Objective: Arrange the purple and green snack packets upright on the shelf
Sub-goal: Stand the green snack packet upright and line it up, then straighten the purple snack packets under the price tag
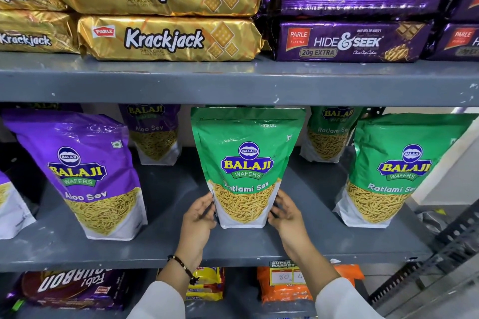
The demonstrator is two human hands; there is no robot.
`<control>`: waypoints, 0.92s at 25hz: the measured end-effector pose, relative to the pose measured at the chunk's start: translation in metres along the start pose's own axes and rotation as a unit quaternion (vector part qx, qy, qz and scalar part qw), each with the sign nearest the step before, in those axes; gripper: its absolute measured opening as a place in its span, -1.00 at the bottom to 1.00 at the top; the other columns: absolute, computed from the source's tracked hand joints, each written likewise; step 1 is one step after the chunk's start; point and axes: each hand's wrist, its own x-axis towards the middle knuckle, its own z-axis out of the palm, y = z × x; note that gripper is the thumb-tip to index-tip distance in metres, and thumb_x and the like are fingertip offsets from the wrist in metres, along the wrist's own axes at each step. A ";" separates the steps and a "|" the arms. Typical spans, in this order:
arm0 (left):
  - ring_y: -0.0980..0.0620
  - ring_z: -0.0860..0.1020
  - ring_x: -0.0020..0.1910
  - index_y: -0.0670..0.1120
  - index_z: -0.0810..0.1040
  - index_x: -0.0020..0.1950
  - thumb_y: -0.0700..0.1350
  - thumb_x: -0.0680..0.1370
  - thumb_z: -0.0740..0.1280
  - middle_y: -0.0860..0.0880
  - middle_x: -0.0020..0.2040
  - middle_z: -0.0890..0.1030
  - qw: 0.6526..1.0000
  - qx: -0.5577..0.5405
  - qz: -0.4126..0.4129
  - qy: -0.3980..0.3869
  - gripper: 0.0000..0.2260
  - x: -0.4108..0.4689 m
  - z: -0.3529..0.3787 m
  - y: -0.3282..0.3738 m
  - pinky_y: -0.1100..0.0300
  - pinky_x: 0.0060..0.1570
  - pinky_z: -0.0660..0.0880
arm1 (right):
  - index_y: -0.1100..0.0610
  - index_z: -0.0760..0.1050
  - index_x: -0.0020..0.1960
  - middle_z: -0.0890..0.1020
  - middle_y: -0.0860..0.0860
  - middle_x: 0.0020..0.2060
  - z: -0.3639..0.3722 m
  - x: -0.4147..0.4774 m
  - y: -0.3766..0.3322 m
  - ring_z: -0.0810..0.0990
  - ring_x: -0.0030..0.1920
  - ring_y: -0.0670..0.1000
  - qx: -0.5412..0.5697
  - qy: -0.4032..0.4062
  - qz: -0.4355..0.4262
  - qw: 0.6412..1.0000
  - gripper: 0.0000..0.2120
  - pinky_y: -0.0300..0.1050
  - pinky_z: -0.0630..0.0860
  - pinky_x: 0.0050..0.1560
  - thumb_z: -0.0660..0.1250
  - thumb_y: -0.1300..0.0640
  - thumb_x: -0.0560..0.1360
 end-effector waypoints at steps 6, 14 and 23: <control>0.00 0.44 0.24 -0.20 0.43 0.26 -0.61 0.36 0.07 -0.06 0.22 0.49 1.000 0.019 0.013 0.012 -0.44 0.000 -0.002 -0.002 0.44 -0.17 0.54 | -0.09 0.45 0.12 0.58 -0.03 0.12 0.003 -0.003 -0.001 0.54 0.16 -0.02 -0.002 0.021 -0.005 1.000 -0.39 -0.32 0.59 -0.09 0.12 0.58 0.40; 0.02 0.42 0.25 -0.15 0.45 0.17 -0.61 0.34 0.07 -0.07 0.22 0.49 0.996 0.084 0.028 0.005 -0.46 0.000 -0.024 0.009 0.30 0.05 0.44 | 0.04 0.50 0.00 0.63 -0.14 -0.14 0.022 -0.014 -0.001 0.56 -0.04 -0.10 0.038 0.194 -0.051 0.979 -0.48 -0.33 0.52 -0.09 0.12 0.61 0.36; 0.15 0.64 -0.31 -0.31 0.59 -0.24 -0.55 0.36 0.18 0.05 -0.36 0.71 0.984 0.071 0.156 0.054 -0.76 -0.025 -0.147 0.078 0.43 -0.20 0.53 | 0.12 0.49 -0.37 0.61 -0.11 -0.45 0.157 -0.050 0.008 0.52 -0.36 -0.18 0.025 0.195 -0.166 0.966 -0.63 -0.41 0.48 -0.25 0.19 0.57 0.32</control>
